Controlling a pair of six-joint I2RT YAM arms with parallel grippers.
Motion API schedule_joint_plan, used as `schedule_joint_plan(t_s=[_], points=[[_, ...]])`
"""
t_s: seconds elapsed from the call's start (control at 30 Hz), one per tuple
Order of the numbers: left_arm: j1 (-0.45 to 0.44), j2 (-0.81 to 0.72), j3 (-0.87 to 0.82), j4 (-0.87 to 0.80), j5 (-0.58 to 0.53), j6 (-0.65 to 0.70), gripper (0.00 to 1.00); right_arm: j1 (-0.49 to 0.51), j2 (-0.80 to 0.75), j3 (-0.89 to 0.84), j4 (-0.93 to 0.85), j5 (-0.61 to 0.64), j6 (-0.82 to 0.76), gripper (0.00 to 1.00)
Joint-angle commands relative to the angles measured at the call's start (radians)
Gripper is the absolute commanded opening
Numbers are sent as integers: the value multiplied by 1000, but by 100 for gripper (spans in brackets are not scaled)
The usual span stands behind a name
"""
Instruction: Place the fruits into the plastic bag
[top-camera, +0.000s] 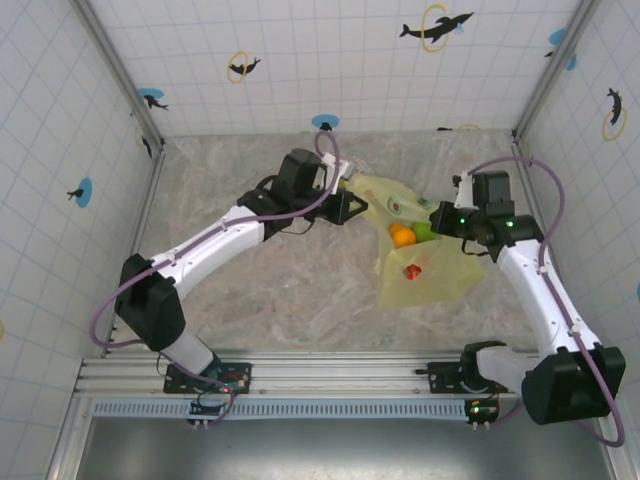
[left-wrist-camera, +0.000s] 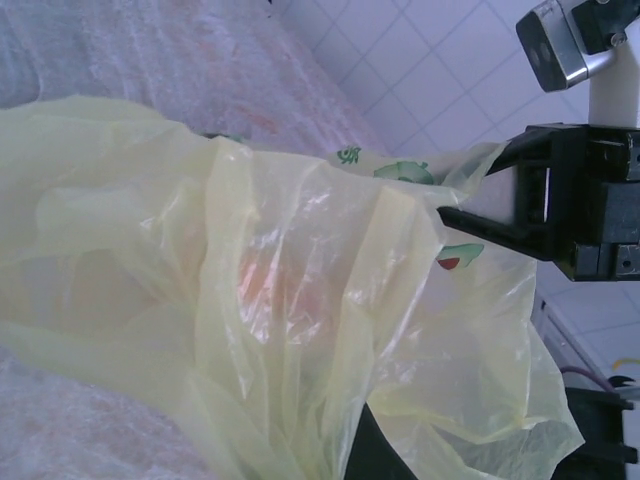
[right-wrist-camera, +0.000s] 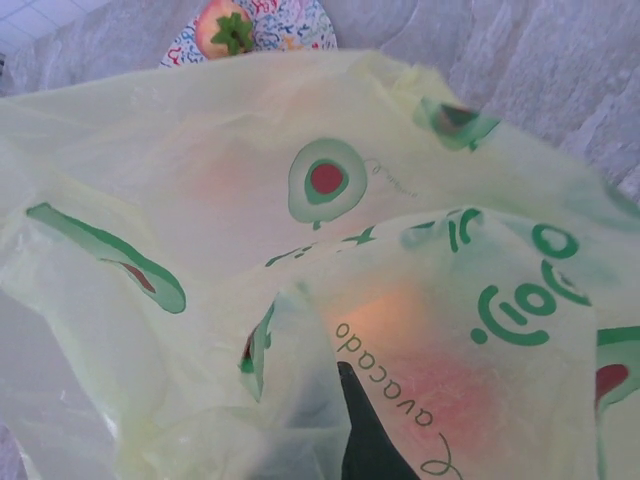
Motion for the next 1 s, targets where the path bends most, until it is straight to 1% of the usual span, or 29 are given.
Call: schedule_joint_plan(t_s=[0.0, 0.1, 0.23, 0.33, 0.47, 0.53, 0.63, 0.77, 0.87, 0.93, 0.97], points=[[25, 20, 70, -100, 37, -27, 0, 5, 19, 104, -130, 18, -70, 0], [34, 29, 117, -147, 22, -11, 0, 4, 40, 170, -182, 46, -100, 0], [34, 47, 110, -158, 20, -4, 0, -4, 63, 265, -257, 106, -143, 0], [34, 71, 91, -125, 48, -18, 0, -28, 68, 343, -300, 172, -165, 0], [34, 121, 101, -57, 90, -58, 0, -84, 68, 424, -326, 190, -179, 0], [34, 151, 117, -26, 112, -73, 0, -97, 68, 439, -321, 191, -179, 0], [34, 197, 140, 5, 113, -85, 0, -98, 72, 409, -308, 180, -178, 0], [36, 250, 171, -16, 41, -67, 0, -98, 56, 293, -238, 145, -162, 0], [44, 253, 163, -30, -29, -54, 0, -98, 47, 188, -166, 96, -147, 0], [54, 233, 138, -18, -47, -55, 0, -98, 51, 130, -124, 67, -139, 0], [60, 215, 113, 0, -49, -56, 2, -100, 53, 99, -101, 50, -133, 0]])
